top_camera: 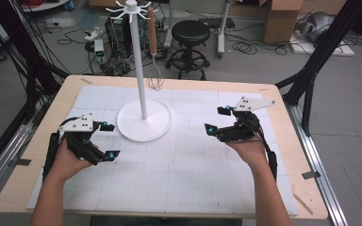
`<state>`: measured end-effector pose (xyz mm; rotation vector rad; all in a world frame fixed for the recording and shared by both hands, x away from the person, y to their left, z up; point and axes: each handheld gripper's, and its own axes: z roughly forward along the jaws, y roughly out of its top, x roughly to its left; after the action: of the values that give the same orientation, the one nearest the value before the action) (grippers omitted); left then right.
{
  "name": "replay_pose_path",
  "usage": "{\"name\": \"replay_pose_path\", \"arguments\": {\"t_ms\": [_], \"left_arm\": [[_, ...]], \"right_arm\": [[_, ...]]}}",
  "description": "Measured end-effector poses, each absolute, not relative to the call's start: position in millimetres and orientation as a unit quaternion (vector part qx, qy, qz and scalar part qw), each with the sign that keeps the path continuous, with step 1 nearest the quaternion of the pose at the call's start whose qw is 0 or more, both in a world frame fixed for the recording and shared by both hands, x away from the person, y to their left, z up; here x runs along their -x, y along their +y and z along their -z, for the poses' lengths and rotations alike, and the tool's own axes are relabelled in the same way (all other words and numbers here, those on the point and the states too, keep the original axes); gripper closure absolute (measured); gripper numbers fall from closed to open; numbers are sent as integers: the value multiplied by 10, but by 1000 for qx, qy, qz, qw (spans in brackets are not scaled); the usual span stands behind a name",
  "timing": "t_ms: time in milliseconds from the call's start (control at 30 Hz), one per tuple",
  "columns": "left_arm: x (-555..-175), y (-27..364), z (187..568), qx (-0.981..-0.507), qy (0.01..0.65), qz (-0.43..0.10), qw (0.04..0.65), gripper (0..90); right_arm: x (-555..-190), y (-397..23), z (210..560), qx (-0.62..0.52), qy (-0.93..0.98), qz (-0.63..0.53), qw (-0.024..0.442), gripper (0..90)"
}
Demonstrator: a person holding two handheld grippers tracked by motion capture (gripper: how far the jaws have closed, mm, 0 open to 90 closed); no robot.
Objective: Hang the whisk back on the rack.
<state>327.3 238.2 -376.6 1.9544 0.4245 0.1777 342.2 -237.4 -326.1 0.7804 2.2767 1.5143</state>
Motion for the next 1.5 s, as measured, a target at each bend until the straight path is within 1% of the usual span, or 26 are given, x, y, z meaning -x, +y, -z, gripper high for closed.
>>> {"name": "replay_pose_path", "arguments": {"t_ms": [167, 300, 500, 800, 1200, 1500], "left_arm": [[-3277, 2370, 3773, -824, 177, -74, 534, 16], [-3275, 2371, 3770, -823, 177, -73, 535, 16], [-3277, 2368, 3773, -823, 177, -74, 534, 16], [-3268, 2393, 3748, -816, 177, -76, 544, 16], [-3271, 2409, 3737, -809, 178, -78, 555, 16], [-3266, 2396, 3739, -807, 176, -77, 559, 16]], "right_arm": [[-3367, -2415, 3409, -280, 794, -517, 157, 143], [-3339, -2433, 3535, -286, 789, -521, 154, 118], [-3315, -2447, 3655, -289, 786, -526, 149, 117], [-3293, -2423, 3680, -288, 787, -526, 141, 113], [-3247, -2425, 3741, -278, 790, -536, 106, 112], [-3215, -2471, 3759, -284, 791, -531, 104, 112]]}}
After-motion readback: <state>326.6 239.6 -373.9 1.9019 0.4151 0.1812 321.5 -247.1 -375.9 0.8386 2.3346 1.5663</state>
